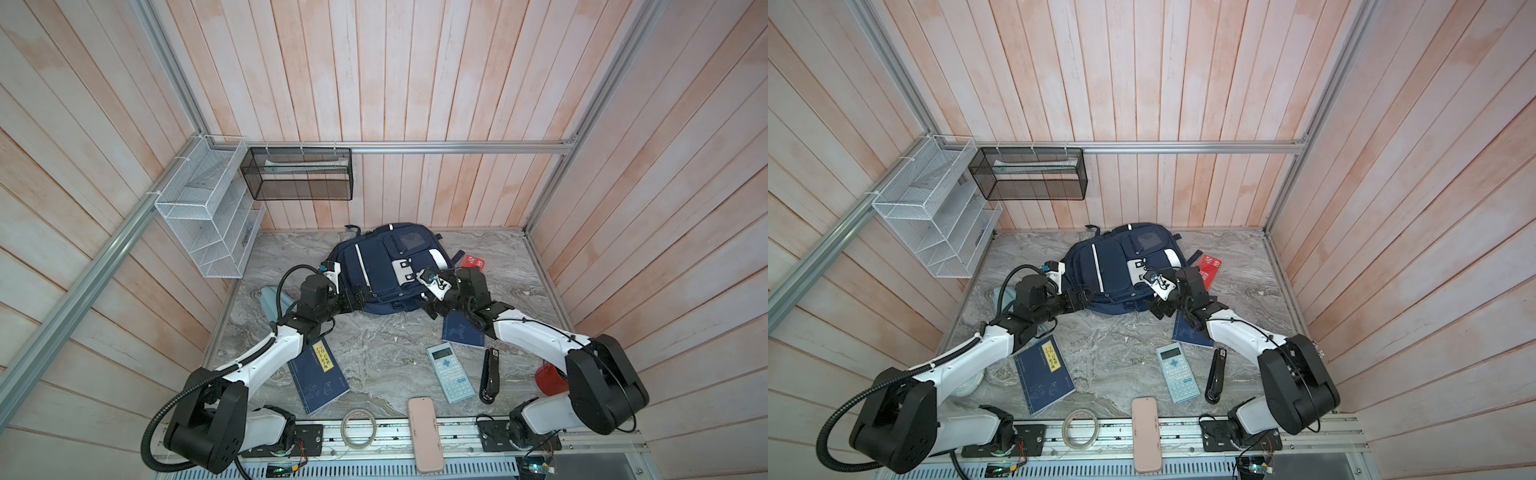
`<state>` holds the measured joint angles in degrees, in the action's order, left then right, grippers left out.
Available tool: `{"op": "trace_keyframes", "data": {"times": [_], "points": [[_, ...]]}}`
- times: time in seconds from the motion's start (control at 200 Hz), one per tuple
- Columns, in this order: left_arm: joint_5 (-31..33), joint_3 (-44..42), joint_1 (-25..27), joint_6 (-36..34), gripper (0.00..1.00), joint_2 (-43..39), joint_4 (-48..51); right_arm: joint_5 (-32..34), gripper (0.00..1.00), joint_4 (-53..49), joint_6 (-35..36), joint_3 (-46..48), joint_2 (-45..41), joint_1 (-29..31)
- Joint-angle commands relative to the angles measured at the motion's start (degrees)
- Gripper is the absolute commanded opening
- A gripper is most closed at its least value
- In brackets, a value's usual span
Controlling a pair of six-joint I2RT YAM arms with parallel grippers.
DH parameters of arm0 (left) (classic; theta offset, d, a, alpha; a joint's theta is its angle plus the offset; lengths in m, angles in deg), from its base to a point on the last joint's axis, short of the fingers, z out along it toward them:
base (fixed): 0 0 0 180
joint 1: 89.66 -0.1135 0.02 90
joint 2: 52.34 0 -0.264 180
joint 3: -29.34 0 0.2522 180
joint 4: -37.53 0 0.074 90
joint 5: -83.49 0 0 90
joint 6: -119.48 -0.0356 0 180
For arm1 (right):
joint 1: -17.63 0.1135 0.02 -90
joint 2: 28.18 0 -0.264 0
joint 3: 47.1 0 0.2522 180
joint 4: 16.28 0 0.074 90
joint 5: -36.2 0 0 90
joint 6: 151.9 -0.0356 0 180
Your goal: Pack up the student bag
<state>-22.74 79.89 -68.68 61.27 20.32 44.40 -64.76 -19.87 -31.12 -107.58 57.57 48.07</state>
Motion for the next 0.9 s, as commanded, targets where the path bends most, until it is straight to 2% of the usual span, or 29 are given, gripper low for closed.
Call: {"op": "trace_keyframes", "data": {"times": [0.0, 0.07, 0.18, 0.265, 0.405, 0.475, 0.55, 0.645, 0.725, 0.78, 0.895], "points": [[-2.1, -4.6, 0.2, 1.7, 1.0, -4.2, -2.3, 5.7, 0.98, -5.2, 8.2, -3.4, 4.5, 3.3], [-1.1, -7.6, 0.4, 2.1, 1.0, -7.7, -2.6, 4.0, 0.93, -6.6, 9.6, -3.9, 6.7, 3.5], [0.1, -11.6, 1.1, 3.4, 0.97, -12.4, -3.3, 3.6, 0.86, -3.3, 11.1, -3.5, 10.4, 3.7], [0.7, -14.0, 2.3, 4.0, 0.93, -14.9, -5.1, 3.7, 0.76, -2.5, 11.0, -5.4, 13.7, 3.9], [1.4, -16.5, 4.6, 4.0, 0.87, -16.4, -7.9, 10.9, 0.44, -2.0, 12.1, -8.6, 18.4, 5.4], [1.2, -18.0, 5.3, 3.8, 0.85, -16.4, -10.1, 13.0, 0.34, -0.2, 13.2, -8.4, 19.3, 5.6], [-1.3, -19.9, 5.4, 2.7, 0.75, -16.1, -14.6, 11.4, 0.0, -0.4, 13.4, -8.9, 18.8, 5.7], [-4.0, -22.8, 5.5, 1.5, 0.71, -15.2, -21.7, 4.8, 0.0, -2.4, 11.9, -9.8, 16.1, 5.3], [-3.4, -23.6, 7.2, -0.9, 0.66, -13.3, -26.2, -1.4, 0.0, -1.8, 9.2, -10.1, 14.1, 5.0], [-1.1, -23.3, 10.4, -4.3, 0.63, -11.2, -28.2, -4.1, 0.0, -2.4, 7.8, -11.1, 13.7, 5.0], [8.9, -22.4, 19.0, -10.4, 0.63, -4.3, -32.5, -9.2, 0.0, -5.0, 4.9, -13.8, 13.5, 4.2]]}}
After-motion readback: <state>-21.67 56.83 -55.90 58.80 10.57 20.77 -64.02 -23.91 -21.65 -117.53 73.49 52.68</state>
